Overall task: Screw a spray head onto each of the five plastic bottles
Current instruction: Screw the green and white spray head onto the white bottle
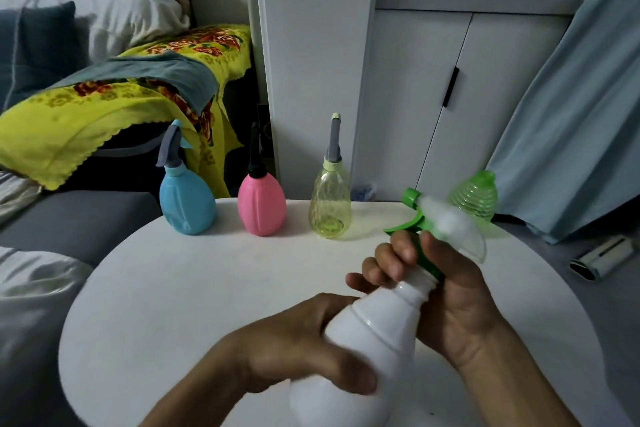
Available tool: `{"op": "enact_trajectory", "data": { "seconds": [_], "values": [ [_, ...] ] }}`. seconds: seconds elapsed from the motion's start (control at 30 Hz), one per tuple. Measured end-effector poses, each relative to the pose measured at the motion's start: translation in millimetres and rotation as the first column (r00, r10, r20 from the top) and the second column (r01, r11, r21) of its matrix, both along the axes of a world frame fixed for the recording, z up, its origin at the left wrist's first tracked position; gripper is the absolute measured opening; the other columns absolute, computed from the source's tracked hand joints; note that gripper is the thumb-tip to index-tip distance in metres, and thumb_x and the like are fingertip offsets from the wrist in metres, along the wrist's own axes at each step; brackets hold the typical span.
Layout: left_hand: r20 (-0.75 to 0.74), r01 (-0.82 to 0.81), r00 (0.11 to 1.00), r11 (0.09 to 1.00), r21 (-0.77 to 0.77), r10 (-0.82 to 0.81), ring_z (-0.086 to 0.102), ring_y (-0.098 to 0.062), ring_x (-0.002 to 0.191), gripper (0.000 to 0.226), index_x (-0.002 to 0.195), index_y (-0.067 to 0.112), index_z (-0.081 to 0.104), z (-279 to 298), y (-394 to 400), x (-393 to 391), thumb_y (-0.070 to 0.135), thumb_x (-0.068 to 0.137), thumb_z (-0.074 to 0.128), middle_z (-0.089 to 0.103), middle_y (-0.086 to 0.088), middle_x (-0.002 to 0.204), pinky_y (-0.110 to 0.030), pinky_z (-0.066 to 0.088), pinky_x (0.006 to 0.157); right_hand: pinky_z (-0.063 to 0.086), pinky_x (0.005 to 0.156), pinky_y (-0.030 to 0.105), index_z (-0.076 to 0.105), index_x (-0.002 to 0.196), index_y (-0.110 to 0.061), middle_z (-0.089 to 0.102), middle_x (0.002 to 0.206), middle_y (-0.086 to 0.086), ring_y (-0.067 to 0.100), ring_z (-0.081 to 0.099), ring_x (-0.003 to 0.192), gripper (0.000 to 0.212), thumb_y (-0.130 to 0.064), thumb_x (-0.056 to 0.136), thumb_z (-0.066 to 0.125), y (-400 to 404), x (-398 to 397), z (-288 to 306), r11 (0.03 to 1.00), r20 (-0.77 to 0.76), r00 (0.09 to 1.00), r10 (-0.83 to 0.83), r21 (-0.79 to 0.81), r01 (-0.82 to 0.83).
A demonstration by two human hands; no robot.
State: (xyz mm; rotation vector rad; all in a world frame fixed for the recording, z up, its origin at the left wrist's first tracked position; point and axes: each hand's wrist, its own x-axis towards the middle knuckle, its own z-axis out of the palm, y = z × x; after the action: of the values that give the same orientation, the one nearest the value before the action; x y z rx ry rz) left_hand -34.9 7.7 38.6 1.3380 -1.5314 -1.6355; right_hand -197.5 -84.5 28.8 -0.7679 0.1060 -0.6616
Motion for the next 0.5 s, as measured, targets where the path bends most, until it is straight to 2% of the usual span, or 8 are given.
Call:
{"op": "enact_trajectory", "data": {
  "seconds": [0.1, 0.17, 0.23, 0.3, 0.37, 0.5],
  "values": [
    [0.069, -0.023, 0.997, 1.000, -0.020, 0.024, 0.067, -0.018, 0.102, 0.058, 0.114, 0.034, 0.065, -3, -4, 2, 0.033, 0.057, 0.077, 0.071, 0.001, 0.110, -0.034, 0.057, 0.087, 0.056, 0.075, 0.039, 0.053, 0.052, -0.016, 0.049, 0.051, -0.001, 0.018, 0.054, 0.056, 0.041, -0.027, 0.054, 0.092, 2, 6, 2, 0.992, -0.081, 0.989, -0.123, 0.021, 0.125],
    [0.077, -0.035, 0.996, 0.999, -0.029, 0.037, 0.067, -0.018, 0.101, 0.058, 0.113, 0.036, 0.065, -4, -5, 1, 0.034, 0.056, 0.078, 0.071, 0.003, 0.109, -0.039, 0.057, 0.089, 0.054, 0.071, 0.036, 0.049, 0.049, -0.018, 0.044, 0.046, -0.003, 0.016, 0.049, 0.051, 0.044, -0.029, 0.049, 0.092, 4, 8, 4, 0.980, -0.123, 0.973, -0.196, -0.002, 0.197],
    [0.065, -0.047, 0.997, 0.997, -0.064, 0.052, 0.066, -0.022, 0.102, 0.060, 0.115, 0.031, 0.065, -4, -3, -2, 0.032, 0.057, 0.078, 0.071, -0.001, 0.110, -0.046, 0.055, 0.092, 0.049, 0.069, 0.034, 0.048, 0.047, -0.020, 0.042, 0.043, -0.004, 0.015, 0.046, 0.048, 0.041, -0.027, 0.052, 0.088, 6, 9, 8, 0.972, -0.130, 0.963, -0.236, -0.048, 0.232],
    [0.056, -0.065, 0.996, 0.992, -0.107, 0.071, 0.065, -0.027, 0.103, 0.061, 0.116, 0.026, 0.065, -2, -1, -5, 0.030, 0.057, 0.077, 0.070, -0.006, 0.111, -0.051, 0.053, 0.093, 0.045, 0.069, 0.034, 0.048, 0.046, -0.020, 0.042, 0.042, -0.004, 0.015, 0.046, 0.047, 0.031, -0.018, 0.059, 0.075, 9, 10, 11, 0.956, -0.143, 0.947, -0.287, -0.097, 0.276],
    [0.059, -0.085, 0.994, 0.987, -0.135, 0.093, 0.065, -0.029, 0.102, 0.060, 0.115, 0.023, 0.065, -3, -1, -7, 0.030, 0.057, 0.077, 0.070, -0.008, 0.110, -0.052, 0.053, 0.092, 0.044, 0.067, 0.033, 0.047, 0.044, -0.019, 0.041, 0.041, -0.003, 0.015, 0.047, 0.047, 0.027, -0.017, 0.063, 0.066, 11, 9, 12, 0.934, -0.173, 0.919, -0.353, -0.120, 0.336],
    [0.075, -0.120, 0.988, 0.978, -0.169, 0.134, 0.067, -0.025, 0.098, 0.060, 0.112, 0.023, 0.066, -5, -3, -12, 0.032, 0.054, 0.076, 0.071, -0.005, 0.106, -0.050, 0.055, 0.089, 0.039, 0.065, 0.034, 0.045, 0.044, -0.017, 0.038, 0.041, 0.000, 0.016, 0.045, 0.046, 0.029, -0.009, 0.067, 0.061, 11, 9, 12, 0.893, -0.235, 0.862, -0.449, -0.100, 0.438]
  ]
}}
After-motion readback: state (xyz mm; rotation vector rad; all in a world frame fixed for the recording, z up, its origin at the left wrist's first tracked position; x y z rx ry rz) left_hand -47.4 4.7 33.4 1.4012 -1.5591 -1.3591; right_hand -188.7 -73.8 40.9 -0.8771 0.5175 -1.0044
